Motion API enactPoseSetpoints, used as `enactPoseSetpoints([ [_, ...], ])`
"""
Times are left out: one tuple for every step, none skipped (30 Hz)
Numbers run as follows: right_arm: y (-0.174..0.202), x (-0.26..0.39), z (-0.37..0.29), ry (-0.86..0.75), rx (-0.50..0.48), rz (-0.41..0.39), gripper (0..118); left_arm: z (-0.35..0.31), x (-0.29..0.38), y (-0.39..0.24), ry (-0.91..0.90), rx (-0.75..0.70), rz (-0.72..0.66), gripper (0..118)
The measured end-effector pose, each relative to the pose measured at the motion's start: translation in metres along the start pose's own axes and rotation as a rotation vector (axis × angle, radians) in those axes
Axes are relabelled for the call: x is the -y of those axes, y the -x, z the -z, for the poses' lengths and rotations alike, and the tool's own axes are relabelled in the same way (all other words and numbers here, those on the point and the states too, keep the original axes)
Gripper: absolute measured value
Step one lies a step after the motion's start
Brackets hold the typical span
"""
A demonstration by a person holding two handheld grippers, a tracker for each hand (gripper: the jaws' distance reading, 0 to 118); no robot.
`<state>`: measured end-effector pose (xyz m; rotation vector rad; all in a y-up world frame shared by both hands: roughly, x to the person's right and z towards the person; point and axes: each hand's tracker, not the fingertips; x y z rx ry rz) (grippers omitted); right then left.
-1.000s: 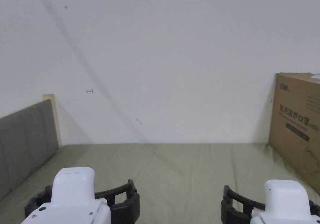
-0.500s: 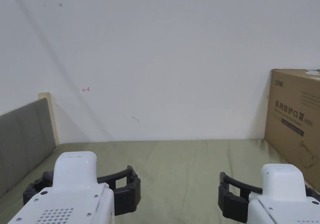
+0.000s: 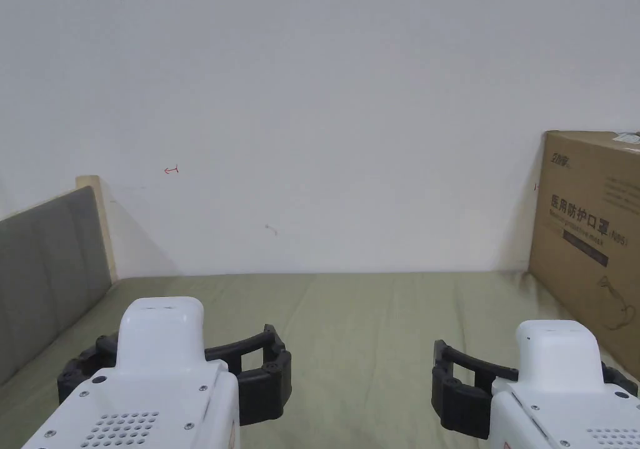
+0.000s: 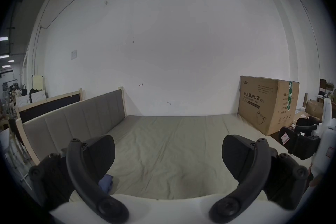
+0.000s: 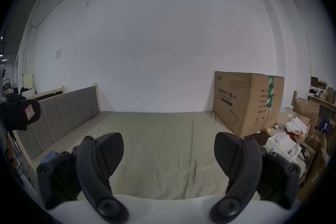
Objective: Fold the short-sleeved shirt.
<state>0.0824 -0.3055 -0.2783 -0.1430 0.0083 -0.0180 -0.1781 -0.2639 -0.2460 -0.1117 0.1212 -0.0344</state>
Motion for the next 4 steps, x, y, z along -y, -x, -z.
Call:
enactPoseSetpoints([
  [0.0003, 0.0000, 0.0001, 0.000, -0.001, -0.004, 104, -0.0008, 0.0002, -0.0002, -0.012, 0.003, 0.007, 118],
  [0.0005, 0.0003, 0.0001, -0.001, 0.001, -0.005, 104, -0.0016, 0.0010, 0.0000, -0.023, 0.007, 0.004, 118],
  [0.0005, 0.0007, 0.0001, -0.003, 0.005, -0.003, 104, -0.0016, 0.0008, 0.0001, -0.023, 0.012, 0.003, 118],
  [0.0003, 0.0008, 0.0004, -0.002, 0.007, 0.000, 104, -0.0014, 0.0002, 0.0000, -0.021, 0.013, 0.002, 118],
])
